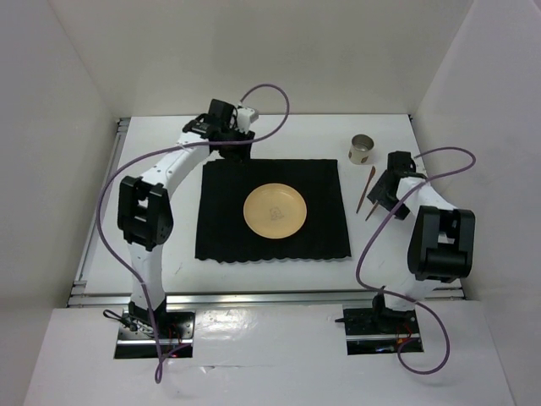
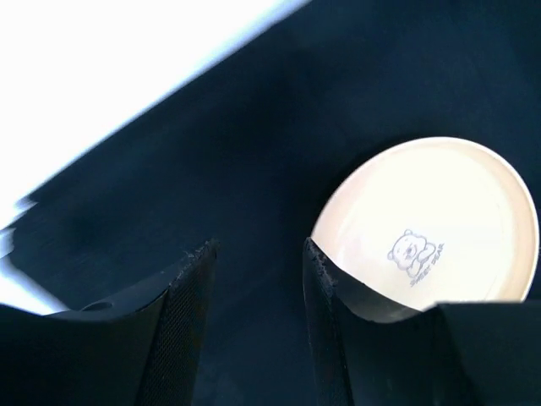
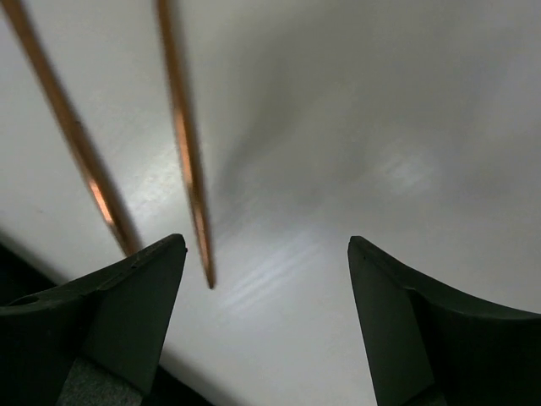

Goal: Set the dinner table for one person

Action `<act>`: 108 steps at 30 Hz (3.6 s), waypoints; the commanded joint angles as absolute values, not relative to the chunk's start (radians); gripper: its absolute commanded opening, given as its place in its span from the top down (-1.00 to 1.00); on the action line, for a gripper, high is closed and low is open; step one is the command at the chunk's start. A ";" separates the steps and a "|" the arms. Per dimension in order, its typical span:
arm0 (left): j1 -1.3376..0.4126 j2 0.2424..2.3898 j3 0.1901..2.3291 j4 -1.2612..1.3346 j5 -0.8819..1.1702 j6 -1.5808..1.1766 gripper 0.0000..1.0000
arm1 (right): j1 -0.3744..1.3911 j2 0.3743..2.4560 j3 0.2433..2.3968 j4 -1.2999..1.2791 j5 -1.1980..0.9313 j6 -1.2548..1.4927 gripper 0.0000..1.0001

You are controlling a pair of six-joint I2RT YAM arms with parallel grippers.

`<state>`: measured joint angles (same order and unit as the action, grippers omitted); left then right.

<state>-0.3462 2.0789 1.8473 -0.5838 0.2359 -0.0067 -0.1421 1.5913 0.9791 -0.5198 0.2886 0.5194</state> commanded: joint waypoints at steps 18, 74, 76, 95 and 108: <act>0.001 1.763 1.574 -0.695 0.023 0.065 -0.04 | -0.202 1.839 1.074 -0.365 0.141 0.407 0.73; 0.178 1.753 1.468 -0.695 0.086 0.098 -0.04 | 0.384 1.614 1.081 -0.492 0.159 0.469 -0.10; 0.178 1.753 1.468 -0.695 0.086 0.107 -0.04 | 0.355 1.585 1.138 -0.566 0.227 0.494 -0.10; 0.178 1.764 1.428 -0.715 0.006 0.156 -0.01 | -0.028 1.992 1.357 -0.552 0.120 0.426 -0.42; 0.178 1.773 1.419 -0.724 -0.005 0.166 -0.01 | -0.037 1.879 1.213 -0.538 0.259 0.393 1.00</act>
<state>0.1741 1.7950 1.4322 -0.7181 -0.0021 0.1520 -0.0307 1.9247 1.2694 -0.4927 0.1806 0.4240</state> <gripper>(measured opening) 0.509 0.035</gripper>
